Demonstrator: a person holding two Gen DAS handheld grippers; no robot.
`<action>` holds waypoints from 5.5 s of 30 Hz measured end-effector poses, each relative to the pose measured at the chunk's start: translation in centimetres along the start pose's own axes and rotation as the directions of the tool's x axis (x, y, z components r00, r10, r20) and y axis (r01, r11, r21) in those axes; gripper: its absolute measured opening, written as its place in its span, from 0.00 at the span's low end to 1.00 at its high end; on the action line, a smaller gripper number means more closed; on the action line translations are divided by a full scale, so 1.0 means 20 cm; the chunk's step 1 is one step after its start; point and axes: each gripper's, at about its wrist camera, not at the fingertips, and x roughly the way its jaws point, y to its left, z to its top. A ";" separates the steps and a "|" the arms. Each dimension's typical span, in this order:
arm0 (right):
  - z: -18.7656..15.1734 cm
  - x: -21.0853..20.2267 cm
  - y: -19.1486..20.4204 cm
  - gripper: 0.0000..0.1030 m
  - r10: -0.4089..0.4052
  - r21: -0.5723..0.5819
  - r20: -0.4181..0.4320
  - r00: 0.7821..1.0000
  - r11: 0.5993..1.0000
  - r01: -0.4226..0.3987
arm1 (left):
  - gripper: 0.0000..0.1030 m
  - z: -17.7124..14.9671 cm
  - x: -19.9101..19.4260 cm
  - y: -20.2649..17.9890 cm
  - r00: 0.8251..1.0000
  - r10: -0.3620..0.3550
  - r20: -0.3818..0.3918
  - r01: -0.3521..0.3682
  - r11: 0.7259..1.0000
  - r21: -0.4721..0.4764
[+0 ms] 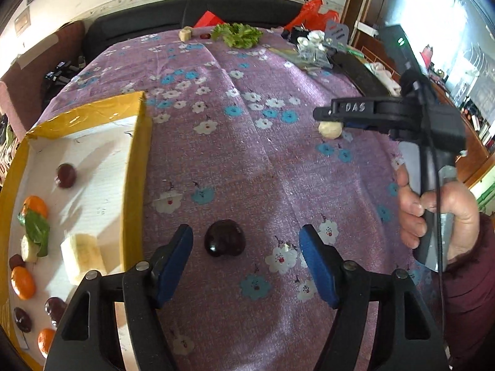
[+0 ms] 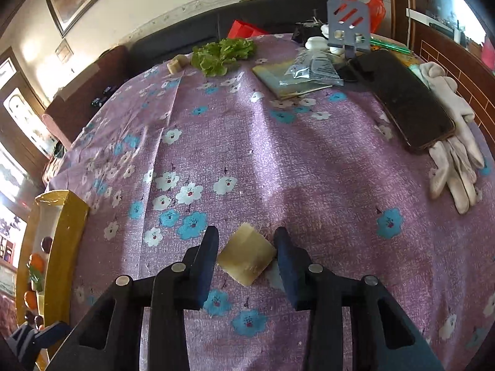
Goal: Organize fruits
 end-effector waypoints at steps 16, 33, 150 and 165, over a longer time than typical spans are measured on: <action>-0.12 -0.28 0.05 0.39 0.083 -0.043 0.045 0.996 0.996 -0.081 | 0.27 -0.04 0.00 0.12 0.996 0.086 0.030 -0.084 0.995 -0.048; -0.25 -0.49 0.37 0.40 0.190 -0.170 0.074 0.979 0.970 -0.175 | 0.27 -0.18 -0.43 0.28 0.977 0.049 0.208 -0.010 0.982 -0.189; -1.03 -0.62 0.85 0.92 0.058 -0.414 0.173 0.983 0.910 0.019 | 0.99 -0.58 -0.79 0.38 0.780 0.573 0.253 -0.446 0.792 -0.416; -1.06 -0.70 0.89 0.92 0.080 -0.447 0.224 0.971 0.894 0.030 | 1.00 -0.76 -1.15 0.08 0.435 0.680 0.591 -0.510 0.727 -0.460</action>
